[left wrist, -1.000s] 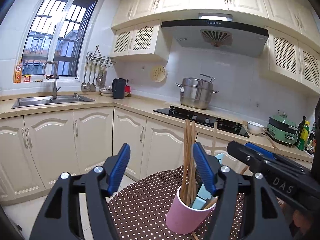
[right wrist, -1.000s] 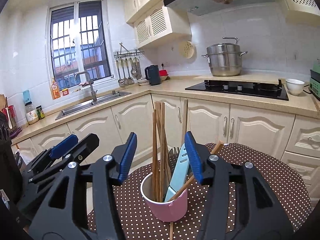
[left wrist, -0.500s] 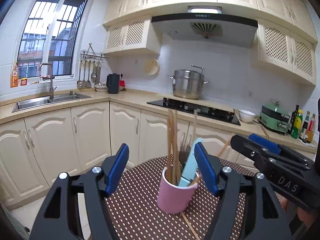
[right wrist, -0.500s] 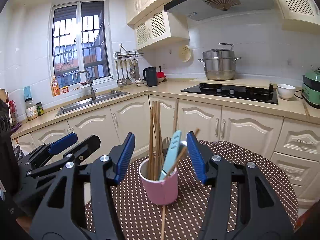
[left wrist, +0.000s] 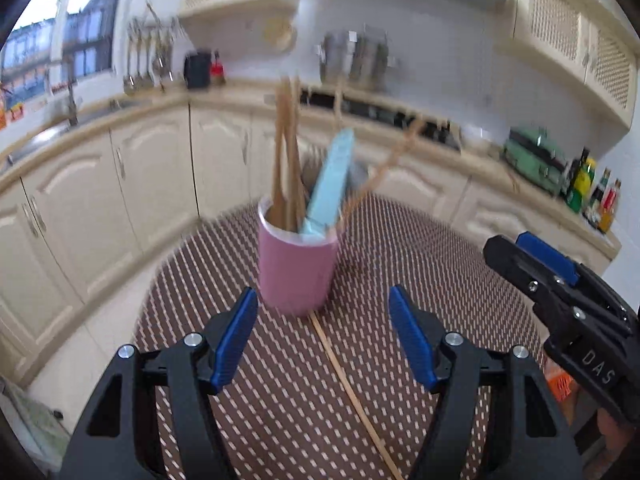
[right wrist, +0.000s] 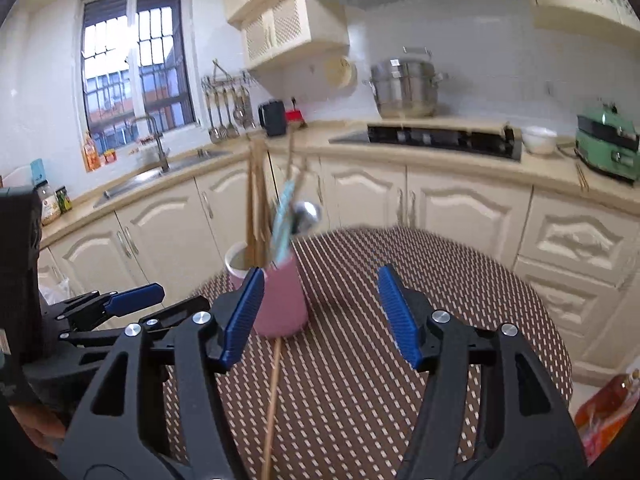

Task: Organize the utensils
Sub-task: 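Withdraw both tools and lower them toward the last loose chopstick, then grasp the last wooden chopstick with the left tool, then lift the chopstick upright with the left tool and carry it above the cup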

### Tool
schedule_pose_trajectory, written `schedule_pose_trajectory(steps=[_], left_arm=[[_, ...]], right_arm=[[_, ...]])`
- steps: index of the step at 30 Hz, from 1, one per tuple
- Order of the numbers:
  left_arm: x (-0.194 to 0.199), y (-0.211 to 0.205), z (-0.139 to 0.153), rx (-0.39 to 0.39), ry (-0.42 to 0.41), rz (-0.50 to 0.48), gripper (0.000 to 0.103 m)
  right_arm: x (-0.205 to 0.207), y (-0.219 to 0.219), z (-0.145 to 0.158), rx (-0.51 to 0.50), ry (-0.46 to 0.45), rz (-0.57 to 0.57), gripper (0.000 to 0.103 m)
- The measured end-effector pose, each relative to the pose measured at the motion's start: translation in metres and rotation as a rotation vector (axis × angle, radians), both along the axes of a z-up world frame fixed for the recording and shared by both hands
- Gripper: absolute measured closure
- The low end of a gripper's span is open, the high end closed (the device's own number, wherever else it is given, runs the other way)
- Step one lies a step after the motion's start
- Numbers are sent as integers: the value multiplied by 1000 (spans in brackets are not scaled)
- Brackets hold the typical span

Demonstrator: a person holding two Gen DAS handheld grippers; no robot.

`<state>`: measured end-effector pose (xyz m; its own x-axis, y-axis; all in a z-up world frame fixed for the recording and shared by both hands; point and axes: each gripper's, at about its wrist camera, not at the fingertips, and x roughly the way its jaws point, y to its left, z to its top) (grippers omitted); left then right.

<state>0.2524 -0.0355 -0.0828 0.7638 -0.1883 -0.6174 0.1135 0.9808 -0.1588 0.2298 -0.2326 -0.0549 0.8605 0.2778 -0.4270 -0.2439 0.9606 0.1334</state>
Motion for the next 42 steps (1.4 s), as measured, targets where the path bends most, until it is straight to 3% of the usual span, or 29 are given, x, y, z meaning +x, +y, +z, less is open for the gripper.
schedule_pose_trajectory(steps=[8, 16, 19, 20, 24, 26, 28, 36, 42], left_arm=[[26, -24, -55, 42, 281, -35, 36], [51, -30, -88, 86, 413, 1, 37], [61, -35, -97, 98, 450, 0, 53], [62, -37, -101, 94, 465, -4, 53], [65, -43, -106, 142, 455, 8, 67], [66, -45, -108, 144, 450, -3, 87], [66, -46, -108, 113, 458, -25, 96], [45, -40, -107, 74, 429, -52, 97], [24, -36, -87, 59, 353, -69, 97]], right_arm=[[8, -24, -50, -27, 187, -14, 41], [14, -32, -78, -29, 299, 13, 39], [16, -33, -81, -30, 311, 23, 39], [16, -33, -82, -27, 317, 28, 39], [18, -33, -82, -21, 322, 37, 39], [19, -32, -82, -22, 321, 39, 39], [21, -32, -82, -20, 326, 42, 39], [20, -27, -83, -12, 338, 50, 39], [18, -19, -83, -9, 345, 61, 39]])
